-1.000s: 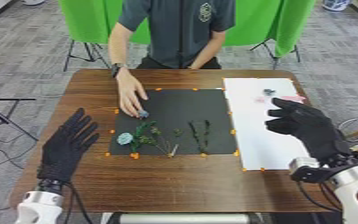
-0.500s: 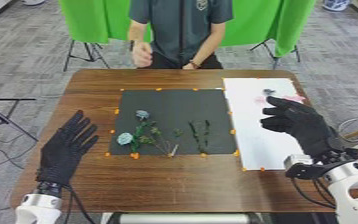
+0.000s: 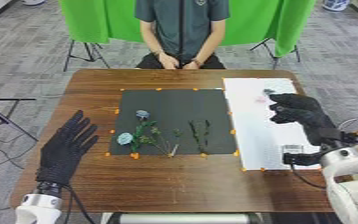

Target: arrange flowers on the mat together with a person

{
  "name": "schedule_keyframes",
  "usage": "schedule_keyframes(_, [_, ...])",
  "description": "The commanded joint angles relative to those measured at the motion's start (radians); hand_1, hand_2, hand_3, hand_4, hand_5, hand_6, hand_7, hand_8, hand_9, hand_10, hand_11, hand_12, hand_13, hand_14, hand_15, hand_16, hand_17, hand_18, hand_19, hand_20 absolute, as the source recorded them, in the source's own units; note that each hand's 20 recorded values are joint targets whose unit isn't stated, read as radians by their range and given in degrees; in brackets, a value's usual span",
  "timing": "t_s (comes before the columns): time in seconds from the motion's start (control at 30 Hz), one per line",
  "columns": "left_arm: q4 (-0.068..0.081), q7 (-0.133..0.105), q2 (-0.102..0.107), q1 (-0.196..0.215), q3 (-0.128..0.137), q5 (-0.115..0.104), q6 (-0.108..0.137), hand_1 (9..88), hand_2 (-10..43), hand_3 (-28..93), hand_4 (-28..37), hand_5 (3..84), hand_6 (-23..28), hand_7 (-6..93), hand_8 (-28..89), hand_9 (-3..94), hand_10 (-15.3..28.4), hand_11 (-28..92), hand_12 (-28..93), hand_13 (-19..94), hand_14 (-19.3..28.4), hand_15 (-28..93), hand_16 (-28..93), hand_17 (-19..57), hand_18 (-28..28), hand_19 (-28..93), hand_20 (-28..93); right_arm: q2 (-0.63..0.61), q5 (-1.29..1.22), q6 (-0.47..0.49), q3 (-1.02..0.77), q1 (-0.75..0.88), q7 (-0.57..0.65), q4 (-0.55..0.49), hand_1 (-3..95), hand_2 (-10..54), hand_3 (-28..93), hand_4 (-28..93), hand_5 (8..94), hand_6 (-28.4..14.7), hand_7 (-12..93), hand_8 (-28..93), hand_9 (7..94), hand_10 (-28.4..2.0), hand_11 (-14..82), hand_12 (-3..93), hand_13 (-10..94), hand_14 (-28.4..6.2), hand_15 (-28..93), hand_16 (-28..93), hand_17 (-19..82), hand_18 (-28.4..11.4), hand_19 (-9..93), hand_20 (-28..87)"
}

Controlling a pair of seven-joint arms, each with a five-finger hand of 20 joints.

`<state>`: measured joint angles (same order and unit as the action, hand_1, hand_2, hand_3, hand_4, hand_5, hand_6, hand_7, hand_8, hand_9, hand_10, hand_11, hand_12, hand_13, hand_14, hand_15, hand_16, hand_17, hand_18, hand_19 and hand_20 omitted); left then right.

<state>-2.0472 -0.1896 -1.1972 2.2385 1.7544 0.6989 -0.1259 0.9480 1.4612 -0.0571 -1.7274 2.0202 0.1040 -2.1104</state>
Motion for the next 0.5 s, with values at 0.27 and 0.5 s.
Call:
schedule_keyframes(0.27, [0.003, -0.006, 0.01, 0.004, -0.005, -0.001, 0.009, 25.2, -3.6, 70, -28.1, 28.9, 3.2, 12.6, -7, 21.7, 10.4, 14, 15, 19, 12.9, 14, 4, -11.9, 20.4, 38, 9, -0.233, 0.93, -0.091, 0.437, -0.542, 0.045, 0.346, 31.7, -9.5, 83, -28, 38.6, -6.2, 27, -15, 38.4, -12.1, 28.1, 23.6, 49, -10.4, 68, 16, 22, -19.0, 72, 37])
schedule_keyframes(0.5, [0.001, -0.01, 0.019, 0.014, -0.007, -0.006, 0.015, 25.0, -3.8, 70, -28.1, 28.9, 3.2, 12.8, -7, 21.8, 10.4, 14, 15, 19, 13.0, 14, 4, -11.9, 20.4, 38, 9, -0.273, 1.051, -0.079, 0.718, -0.775, 0.224, 0.487, 33.3, -9.5, 83, -28, 48.8, -2.9, 32, -17, 49.0, -11.6, 31.4, 22.4, 57, -9.6, 72, 18, 27, -18.8, 77, 38])
